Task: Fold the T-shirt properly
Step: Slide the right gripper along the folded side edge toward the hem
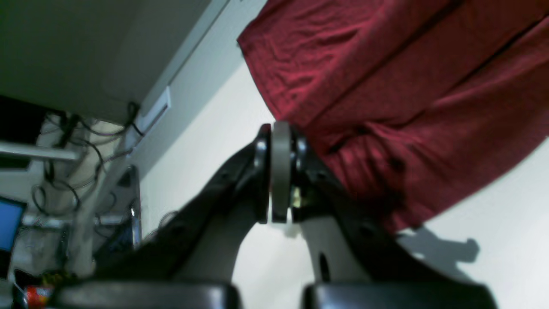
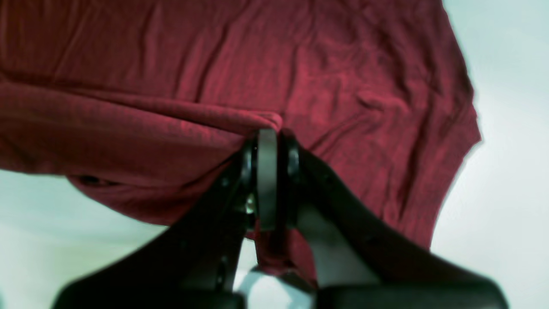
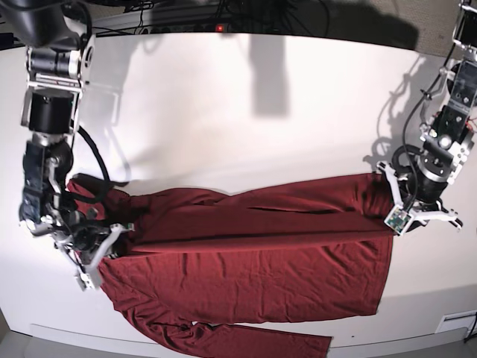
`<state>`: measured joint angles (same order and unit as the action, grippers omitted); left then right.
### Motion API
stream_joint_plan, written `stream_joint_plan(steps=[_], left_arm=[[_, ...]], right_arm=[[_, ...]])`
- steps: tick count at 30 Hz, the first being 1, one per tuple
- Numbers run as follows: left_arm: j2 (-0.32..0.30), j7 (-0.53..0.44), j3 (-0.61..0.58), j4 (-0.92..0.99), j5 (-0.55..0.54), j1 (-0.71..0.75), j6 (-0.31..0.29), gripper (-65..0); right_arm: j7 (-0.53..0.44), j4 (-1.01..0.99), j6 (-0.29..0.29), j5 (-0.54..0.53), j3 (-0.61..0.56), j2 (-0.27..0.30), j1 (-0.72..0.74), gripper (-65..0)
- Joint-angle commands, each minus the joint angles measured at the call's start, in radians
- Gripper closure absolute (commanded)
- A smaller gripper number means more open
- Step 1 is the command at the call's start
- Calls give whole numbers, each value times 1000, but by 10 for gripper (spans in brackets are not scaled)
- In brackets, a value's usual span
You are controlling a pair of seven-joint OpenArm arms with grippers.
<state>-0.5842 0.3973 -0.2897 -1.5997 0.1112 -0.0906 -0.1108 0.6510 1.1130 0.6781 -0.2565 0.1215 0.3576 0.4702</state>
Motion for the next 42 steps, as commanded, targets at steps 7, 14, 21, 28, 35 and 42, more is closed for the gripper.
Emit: stream_joint_plan(steps=[7,14,21,28,35,42], left_arm=[[-10,-32,8,89,8,-38,16,0],[-9,-55,8,89,8,-45,16,0],[-9,-70,8,89,8,-45,16,0],[-9,-74,8,124,7,-45,16,0],[-17,-65,8,125,18,-45,14,0],[-6,-115,8,134,-18,-45,13,0]], right_arm=[[-49,-51,-10,61,-130,13,125,0],[-65,-145,-32,79,-137,13,201,0],[-142,-326,-32,109,-137,12,247,0],[-145,-337,-32,123,-137,0,247,0],[-140,-337,-19,123,-137,0,247,0],[-150,-337,-19,122,-137,0,247,0]])
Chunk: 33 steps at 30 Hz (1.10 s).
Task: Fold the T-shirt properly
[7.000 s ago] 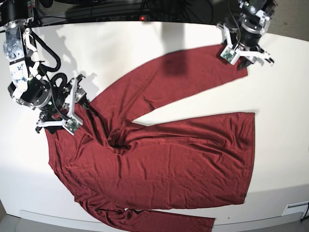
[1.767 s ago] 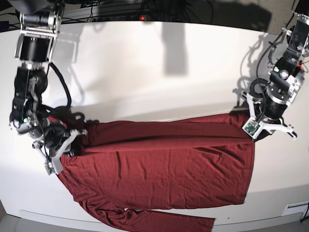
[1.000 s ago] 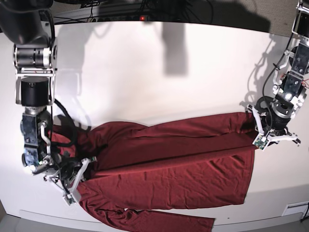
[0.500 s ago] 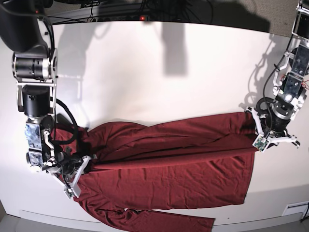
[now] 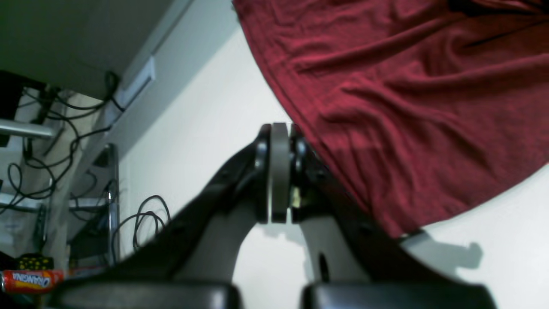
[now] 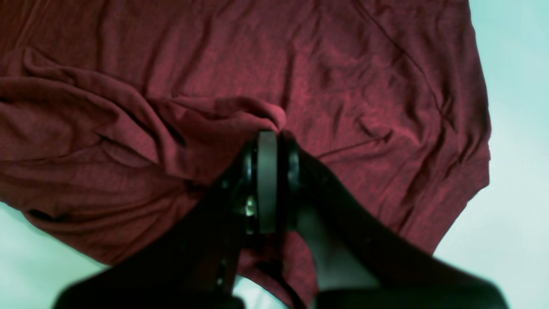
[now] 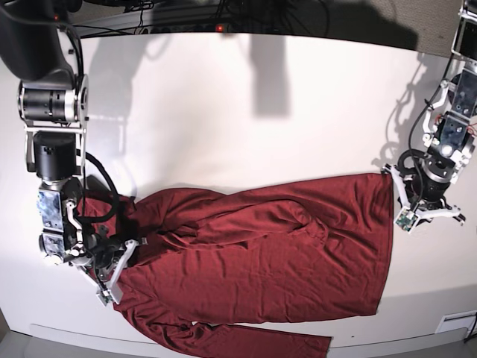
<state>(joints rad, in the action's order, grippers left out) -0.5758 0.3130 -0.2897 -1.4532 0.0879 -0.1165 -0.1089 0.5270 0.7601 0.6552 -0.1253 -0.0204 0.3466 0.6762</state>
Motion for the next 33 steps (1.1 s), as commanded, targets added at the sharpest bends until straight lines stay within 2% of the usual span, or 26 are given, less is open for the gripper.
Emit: stream_joint_plan(steps=[1,6,11,12,13,16,18,19,21,23,24,26,28,31,33], left_arm=[[-14,-31,8,-12,5,-19,11,0],[2,-50,8,-13,-40,-20,11,0],[88,-53,8,-12,-24,-56,8,0],[99,-52,8,-12,-8,-68,8,0],[106,-53,8,-12,-2,-78,8,0],[109,-51,8,-12,1,-103,8,0],[109,-46,8,-12,0,-109,8,-18],[110,-45,8,-12,0,-108,8,-27],[110,-42,8,-12,-14,-108,8,-38],[111,-26,8,-13,-72,-110,5,-56],[113,-10,8,-13,-115,-113,-24,-70],[122,8,8,-13,-183,-118,-127,-98],[150,-5,8,-13,-197,-119,-186,-124],[206,-26,8,-12,-197,-119,-192,-172],[243,-25,8,-12,-193,-119,-192,-183]], right_arm=[[-26,16,3,-9,5,11,40,0],[-26,16,3,-8,5,11,35,0],[-61,16,3,-3,5,12,35,0],[-89,16,3,16,5,12,35,-47],[-130,16,3,51,5,11,35,-123],[-268,16,-17,197,7,14,35,-300],[-304,16,-71,269,7,14,36,-354],[-307,16,-101,296,7,13,36,-361],[-307,16,-121,313,7,14,36,-361],[-304,16,-121,305,7,13,35,-361],[-301,16,-121,294,7,13,35,-361],[-285,16,-120,243,7,13,35,-360],[-256,16,-119,177,7,13,35,-360],[-190,17,-74,77,7,13,35,-360],[-138,19,-8,29,7,13,35,-360]])
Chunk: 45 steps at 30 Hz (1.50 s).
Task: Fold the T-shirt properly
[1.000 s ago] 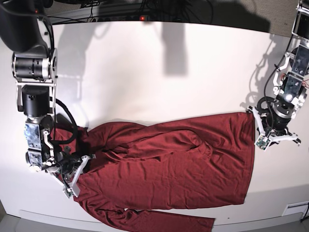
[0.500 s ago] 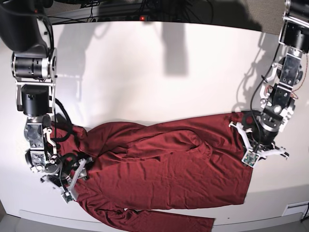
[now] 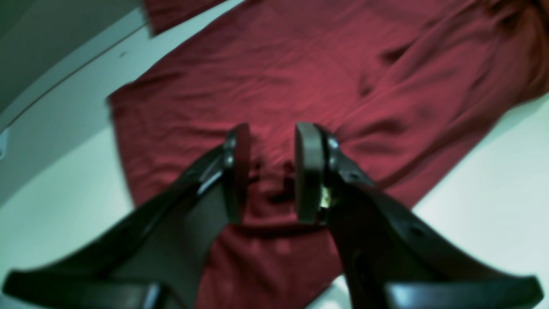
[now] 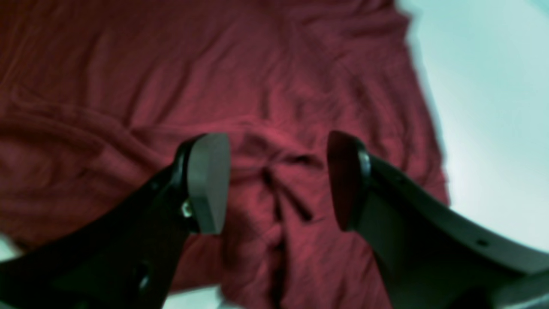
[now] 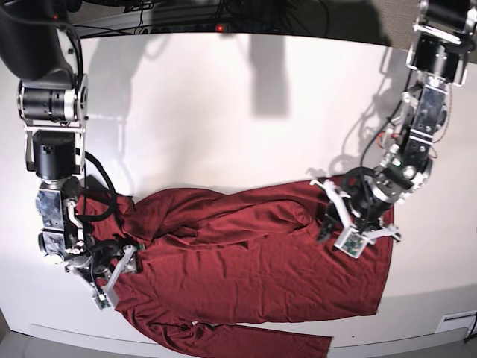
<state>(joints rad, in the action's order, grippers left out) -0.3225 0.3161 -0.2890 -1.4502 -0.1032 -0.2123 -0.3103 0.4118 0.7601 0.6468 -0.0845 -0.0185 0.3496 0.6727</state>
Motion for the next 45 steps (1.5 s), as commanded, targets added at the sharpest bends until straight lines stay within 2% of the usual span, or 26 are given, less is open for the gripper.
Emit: stream_joint_plan(steps=[1,4,7,10,13,19,28,34,37,40,45], left_arm=[[5,-29,7,-12,2,-24,10,-183],[51,-28,7,72,43,-61,19,-183],[98,-21,8,260,39,-134,52,-183],[143,11,8,447,14,-224,52,-183],[163,40,8,549,2,-294,51,-183],[159,69,8,560,-50,-352,51,-183],[159,94,8,563,-55,-351,49,-183],[161,76,8,576,-55,-356,50,-183],[161,76,8,576,-54,-356,79,-183],[162,75,8,583,-40,-356,82,-183],[174,39,8,666,-40,-378,83,-183]], right_arm=[[-1,19,32,-31,5,10,39,-360],[58,21,51,-108,5,11,34,-360],[93,44,51,-174,5,10,7,-360],[93,132,51,-182,5,10,-59,-360],[93,264,51,-180,5,10,-150,-360],[95,475,51,-148,6,10,-318,-360],[95,578,51,-148,6,5,-456,-360],[95,604,51,-148,6,-32,-493,-360],[95,604,51,-148,6,-56,-492,-360],[95,604,51,-152,6,-74,-492,-360],[98,605,51,-152,6,-102,-492,-360]])
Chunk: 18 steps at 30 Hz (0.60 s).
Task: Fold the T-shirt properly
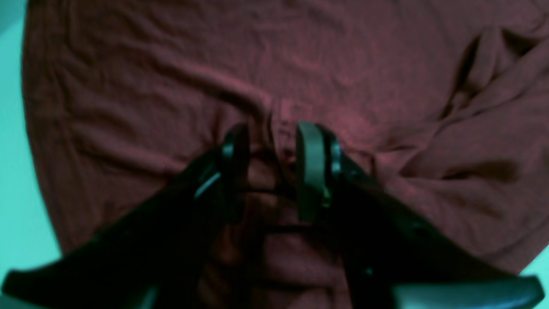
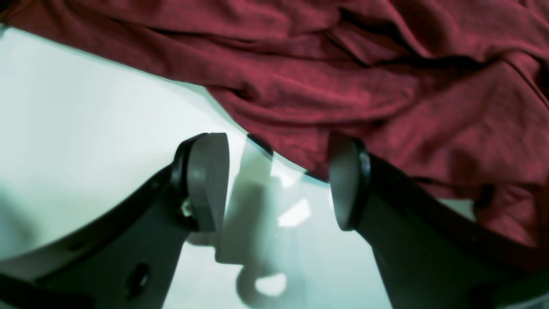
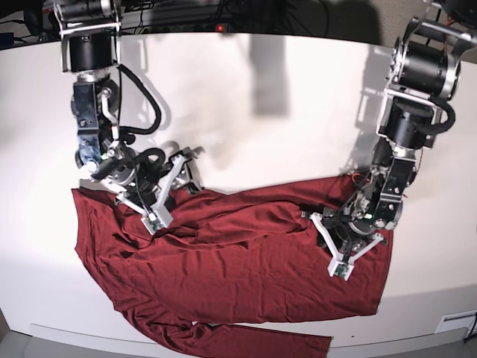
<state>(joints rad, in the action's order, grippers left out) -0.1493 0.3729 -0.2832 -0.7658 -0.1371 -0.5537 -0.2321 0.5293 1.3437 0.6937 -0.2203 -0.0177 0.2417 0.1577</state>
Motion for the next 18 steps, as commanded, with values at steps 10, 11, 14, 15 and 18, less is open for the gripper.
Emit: stream_joint_plan(steps=[10,11,14,15,18], left_arm=[[49,-44,2,126,-10,-100,4,-151],[49,-43,2,123,-10,-100,4,-128],[48,-43,2,114,-10,-100,4,0],[48,-44,2,113,-10,-100,4,0],[45,-40,2,113,-10,-100,4,0]], right_arm=[[-11,22,4,-18,5,0,22,-360],[-12,22,4,-19,5,0,22,-360],[-13,22,4,-19,5,0,22,-360],[-13,22,4,-19,5,0,23,-360],[-12,22,4,-16,5,0,22,-360]])
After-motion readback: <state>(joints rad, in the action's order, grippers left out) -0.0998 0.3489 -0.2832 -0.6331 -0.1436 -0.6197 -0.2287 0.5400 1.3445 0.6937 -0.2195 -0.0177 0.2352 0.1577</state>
